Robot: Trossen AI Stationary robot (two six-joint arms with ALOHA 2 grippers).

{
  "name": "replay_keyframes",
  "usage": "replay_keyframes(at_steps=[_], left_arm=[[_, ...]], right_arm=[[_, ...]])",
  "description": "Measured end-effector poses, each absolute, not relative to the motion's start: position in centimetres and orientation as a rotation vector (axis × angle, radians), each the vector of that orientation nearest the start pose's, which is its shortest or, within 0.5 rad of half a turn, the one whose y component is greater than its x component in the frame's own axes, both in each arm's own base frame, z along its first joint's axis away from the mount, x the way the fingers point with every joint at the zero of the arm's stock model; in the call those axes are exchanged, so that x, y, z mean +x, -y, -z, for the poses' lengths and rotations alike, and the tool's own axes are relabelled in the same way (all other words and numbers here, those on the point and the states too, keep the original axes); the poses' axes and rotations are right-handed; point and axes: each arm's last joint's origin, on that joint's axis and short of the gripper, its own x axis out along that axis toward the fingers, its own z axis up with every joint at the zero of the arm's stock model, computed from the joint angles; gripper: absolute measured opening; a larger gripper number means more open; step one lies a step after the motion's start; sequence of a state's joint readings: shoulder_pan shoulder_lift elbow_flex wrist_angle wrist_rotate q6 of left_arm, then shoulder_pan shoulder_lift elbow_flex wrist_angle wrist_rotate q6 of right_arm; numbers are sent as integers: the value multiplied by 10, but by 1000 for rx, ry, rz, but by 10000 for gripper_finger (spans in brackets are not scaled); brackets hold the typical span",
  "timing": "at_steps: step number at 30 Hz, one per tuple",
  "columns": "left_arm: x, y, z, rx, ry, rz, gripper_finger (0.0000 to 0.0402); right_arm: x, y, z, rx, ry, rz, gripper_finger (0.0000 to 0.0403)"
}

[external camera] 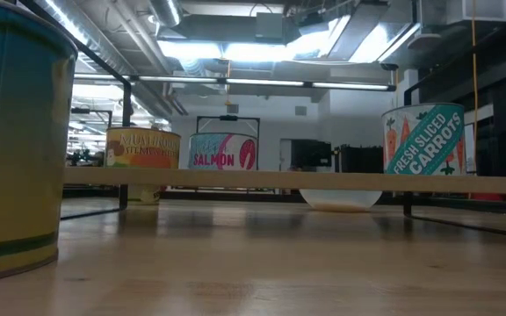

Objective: Pick and place cans onto a shelf
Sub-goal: Put the canned oranges on the shelf

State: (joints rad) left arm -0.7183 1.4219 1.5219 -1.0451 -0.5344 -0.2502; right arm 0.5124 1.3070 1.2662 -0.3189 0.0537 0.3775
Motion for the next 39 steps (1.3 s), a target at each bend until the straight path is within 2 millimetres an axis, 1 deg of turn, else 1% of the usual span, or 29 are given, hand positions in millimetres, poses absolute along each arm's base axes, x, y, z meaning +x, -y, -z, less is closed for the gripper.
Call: replay_keyframes(at_steps=[3, 6, 8, 11, 14, 17, 20, 26, 31, 39], left_arm=[[196, 168, -358, 308, -709, 85, 49], [181, 168, -341, 291, -645, 110, 50], [175, 167, -331, 276, -615, 123, 50], [170, 165, -317, 269, -601, 131, 50], [169, 164, -307, 263, -593, 135, 50], [169, 164, -299, 275, -605, 133, 51], [170, 164, -294, 270, -600, 133, 51], [170, 165, -293, 264, -595, 134, 51], [170, 165, -294, 258, -588, 136, 51], [170, 165, -294, 257, -589, 137, 51]], right_arm=[[247, -156, -377, 325, -443, -392, 96], [243, -173, -370, 418, -500, -402, 96], [241, -185, -364, 505, -558, -403, 96], [241, -205, -350, 615, -647, -388, 96], [241, -224, -334, 701, -736, -361, 96], [242, -240, -317, 749, -819, -340, 96], [243, -253, -301, 755, -892, -335, 96], [250, -269, -271, 731, -1004, -322, 96], [253, -278, -250, 705, -1086, -328, 96], [253, -278, -232, 642, -1153, -249, 96]])
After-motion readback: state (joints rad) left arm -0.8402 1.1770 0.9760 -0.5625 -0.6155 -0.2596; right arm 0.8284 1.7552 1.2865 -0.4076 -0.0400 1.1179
